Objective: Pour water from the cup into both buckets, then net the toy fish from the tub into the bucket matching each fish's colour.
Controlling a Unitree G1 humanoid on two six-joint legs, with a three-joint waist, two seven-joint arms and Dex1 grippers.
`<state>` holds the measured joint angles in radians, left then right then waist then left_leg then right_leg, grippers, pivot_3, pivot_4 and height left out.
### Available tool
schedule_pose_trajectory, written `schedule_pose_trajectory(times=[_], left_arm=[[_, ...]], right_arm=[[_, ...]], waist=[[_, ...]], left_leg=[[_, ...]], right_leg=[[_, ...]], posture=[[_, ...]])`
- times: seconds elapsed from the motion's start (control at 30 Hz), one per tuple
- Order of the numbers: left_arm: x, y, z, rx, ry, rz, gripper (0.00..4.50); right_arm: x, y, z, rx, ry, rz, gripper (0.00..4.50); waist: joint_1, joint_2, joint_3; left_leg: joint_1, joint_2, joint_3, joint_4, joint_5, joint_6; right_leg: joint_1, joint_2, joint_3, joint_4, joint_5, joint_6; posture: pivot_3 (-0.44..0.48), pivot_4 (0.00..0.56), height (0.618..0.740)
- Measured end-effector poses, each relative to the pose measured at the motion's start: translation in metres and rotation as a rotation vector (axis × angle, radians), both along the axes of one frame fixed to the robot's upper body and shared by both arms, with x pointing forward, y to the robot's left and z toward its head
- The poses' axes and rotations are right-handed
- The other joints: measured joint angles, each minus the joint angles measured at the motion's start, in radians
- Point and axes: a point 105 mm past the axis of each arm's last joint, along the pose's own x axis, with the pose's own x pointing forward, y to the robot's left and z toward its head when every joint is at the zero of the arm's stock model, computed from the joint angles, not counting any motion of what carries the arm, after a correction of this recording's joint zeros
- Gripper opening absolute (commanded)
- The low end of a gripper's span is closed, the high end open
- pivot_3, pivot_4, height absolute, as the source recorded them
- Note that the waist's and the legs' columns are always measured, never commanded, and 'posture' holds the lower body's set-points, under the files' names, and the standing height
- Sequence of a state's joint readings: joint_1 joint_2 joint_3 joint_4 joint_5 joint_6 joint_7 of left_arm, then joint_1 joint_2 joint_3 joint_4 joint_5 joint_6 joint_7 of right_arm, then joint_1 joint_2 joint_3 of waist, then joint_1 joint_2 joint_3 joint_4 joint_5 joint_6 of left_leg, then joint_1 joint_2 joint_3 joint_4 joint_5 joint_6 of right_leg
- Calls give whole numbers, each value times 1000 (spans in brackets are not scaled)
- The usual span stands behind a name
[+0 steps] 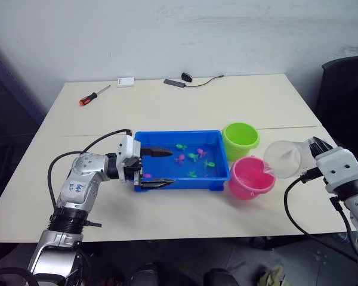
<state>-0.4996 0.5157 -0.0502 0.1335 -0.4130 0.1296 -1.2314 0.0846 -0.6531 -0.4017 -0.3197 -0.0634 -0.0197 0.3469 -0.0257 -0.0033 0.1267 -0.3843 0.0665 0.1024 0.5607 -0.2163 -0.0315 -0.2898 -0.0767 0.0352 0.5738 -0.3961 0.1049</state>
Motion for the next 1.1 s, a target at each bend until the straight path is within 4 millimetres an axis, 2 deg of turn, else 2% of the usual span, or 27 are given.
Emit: schedule_pose_trajectory(times=[1.1], left_arm=[[-1,1,-3,-2,10,11,4500]], right_arm=[[-2,11,11,-162,-106,25,13]], waist=[[0,0,0]], left_leg=[[0,0,0,2,0,0]], right_leg=[[0,0,0,2,0,2]], posture=[[0,150,733]])
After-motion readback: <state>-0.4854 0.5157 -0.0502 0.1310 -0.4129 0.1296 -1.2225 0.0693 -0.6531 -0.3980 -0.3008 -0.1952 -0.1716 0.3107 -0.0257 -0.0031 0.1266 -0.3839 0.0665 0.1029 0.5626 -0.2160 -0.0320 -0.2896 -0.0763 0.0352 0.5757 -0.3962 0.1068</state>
